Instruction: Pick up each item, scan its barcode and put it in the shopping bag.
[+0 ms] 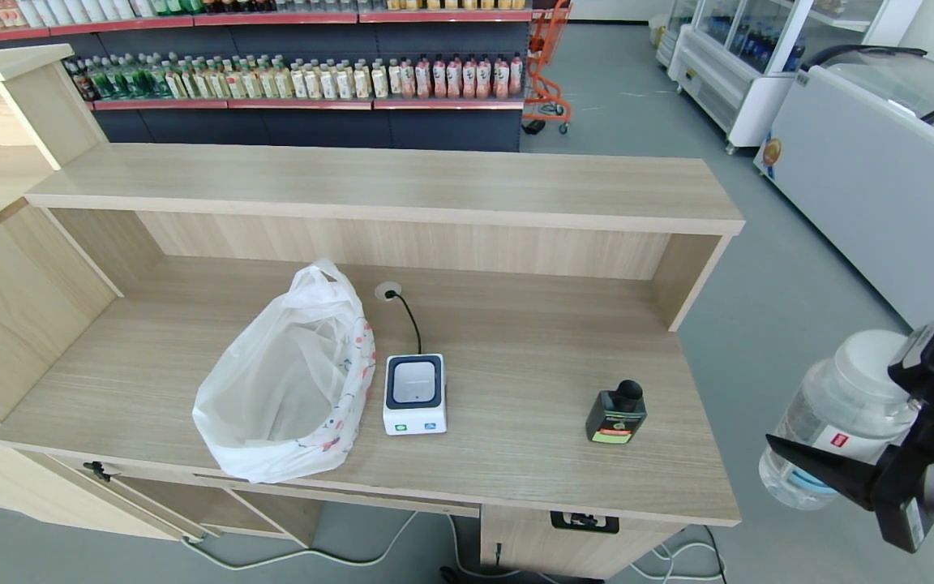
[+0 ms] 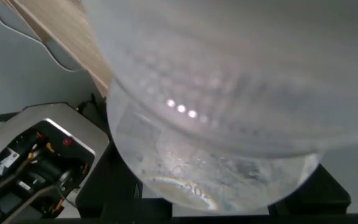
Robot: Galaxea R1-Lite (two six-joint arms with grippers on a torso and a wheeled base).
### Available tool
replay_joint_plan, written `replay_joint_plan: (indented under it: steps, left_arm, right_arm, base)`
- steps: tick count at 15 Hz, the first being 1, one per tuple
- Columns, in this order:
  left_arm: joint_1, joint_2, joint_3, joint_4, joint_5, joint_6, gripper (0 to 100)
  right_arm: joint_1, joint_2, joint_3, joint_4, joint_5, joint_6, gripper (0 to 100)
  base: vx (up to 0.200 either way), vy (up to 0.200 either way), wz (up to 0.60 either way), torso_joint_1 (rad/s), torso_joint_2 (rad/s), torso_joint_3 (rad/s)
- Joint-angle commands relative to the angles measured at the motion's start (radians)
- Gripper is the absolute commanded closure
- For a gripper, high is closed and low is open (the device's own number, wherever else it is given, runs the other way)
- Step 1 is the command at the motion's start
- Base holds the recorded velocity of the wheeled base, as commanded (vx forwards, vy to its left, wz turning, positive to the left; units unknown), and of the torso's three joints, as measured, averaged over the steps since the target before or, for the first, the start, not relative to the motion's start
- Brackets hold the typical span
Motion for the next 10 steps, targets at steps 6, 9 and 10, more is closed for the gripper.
replay_joint_plan:
  steps: [6,9,10]
  left_arm:
    - [0.0,0.001,0.0,-0.002,0.0,-0.002,0]
    - [0.0,0.001,0.0,0.0,0.0,-0.002,0]
    - [0.0,0.001,0.0,0.0,0.0,-0.002,0]
  right_arm:
    - [0.0,0.027,-0.014,-0.002,0.022,0.0,100]
    - [0.0,0.054,-0.034,-0.002,0.028,0.0,100]
    - [-0.002,0.061,-0.038,-0.002,0.028,0.0,100]
  base:
    - [0.0,0.133,0.0,0.002,0.0,0.0]
    - [0.0,0.2,0.0,0.01,0.0,-0.005]
    - [0.0,0.2,0.0,0.002,0.0,0.007]
